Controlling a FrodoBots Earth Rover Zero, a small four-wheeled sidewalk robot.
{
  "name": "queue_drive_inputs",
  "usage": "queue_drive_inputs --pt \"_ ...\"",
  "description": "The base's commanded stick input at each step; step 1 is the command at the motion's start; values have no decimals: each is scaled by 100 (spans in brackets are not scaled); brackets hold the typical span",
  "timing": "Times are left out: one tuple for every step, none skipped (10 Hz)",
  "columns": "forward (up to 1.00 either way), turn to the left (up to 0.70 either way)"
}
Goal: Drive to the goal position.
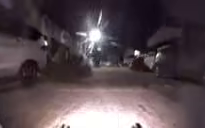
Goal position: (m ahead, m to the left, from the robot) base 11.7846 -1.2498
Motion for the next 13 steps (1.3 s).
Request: queue_drive_inputs --pt "85 0" --pt "85 0" --pt "85 0" --pt "85 0" --pt "85 0" --pt "85 0" --pt "85 0" --pt "85 0" --pt "85 0" --pt "85 0" --pt "85 0" --pt "85 0" --pt "85 -1"
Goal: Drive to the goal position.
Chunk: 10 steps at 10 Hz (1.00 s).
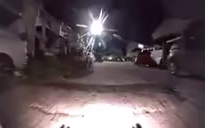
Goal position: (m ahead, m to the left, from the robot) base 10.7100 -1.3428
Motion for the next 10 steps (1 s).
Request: queue_drive_inputs --pt "85 -2" --pt "85 -3" --pt "85 -34" --pt "85 -34" --pt "85 -14" --pt "85 0" --pt "85 0" --pt "85 0" --pt "85 0" --pt "85 0"
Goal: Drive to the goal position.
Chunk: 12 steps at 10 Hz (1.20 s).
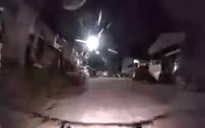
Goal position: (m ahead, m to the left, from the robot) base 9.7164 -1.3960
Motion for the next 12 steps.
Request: queue_drive_inputs --pt "85 0" --pt "85 0" --pt "85 0" --pt "85 0" --pt "85 0" --pt "85 0" --pt "85 0" --pt "85 0" --pt "85 0" --pt "85 0" --pt "85 0" --pt "85 0"
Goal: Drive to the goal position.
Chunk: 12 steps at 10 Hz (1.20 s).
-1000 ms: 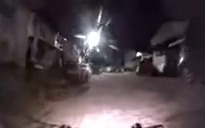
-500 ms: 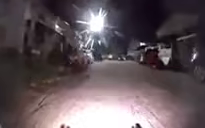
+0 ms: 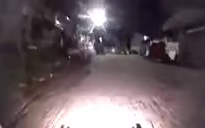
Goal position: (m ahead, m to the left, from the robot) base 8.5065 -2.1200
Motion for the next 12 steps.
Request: queue_drive_inputs --pt "85 0" --pt "85 0" --pt "85 0" --pt "85 0" --pt "85 -33" --pt "85 -25" --pt "85 -16" --pt "85 -3" --pt "85 0" --pt "85 0" --pt "85 0" --pt "85 0"
